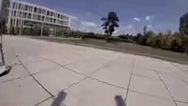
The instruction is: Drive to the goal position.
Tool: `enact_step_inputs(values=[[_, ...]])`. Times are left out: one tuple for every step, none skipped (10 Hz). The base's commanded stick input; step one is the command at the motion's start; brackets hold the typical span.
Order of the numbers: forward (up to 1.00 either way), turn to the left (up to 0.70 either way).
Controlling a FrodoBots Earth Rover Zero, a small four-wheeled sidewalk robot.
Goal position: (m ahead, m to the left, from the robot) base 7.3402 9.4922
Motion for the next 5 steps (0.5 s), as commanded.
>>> enact_step_inputs(values=[[0.00,0.24],[0.00,0.00],[0.00,0.00],[0.00,0.00],[0.00,0.00]])
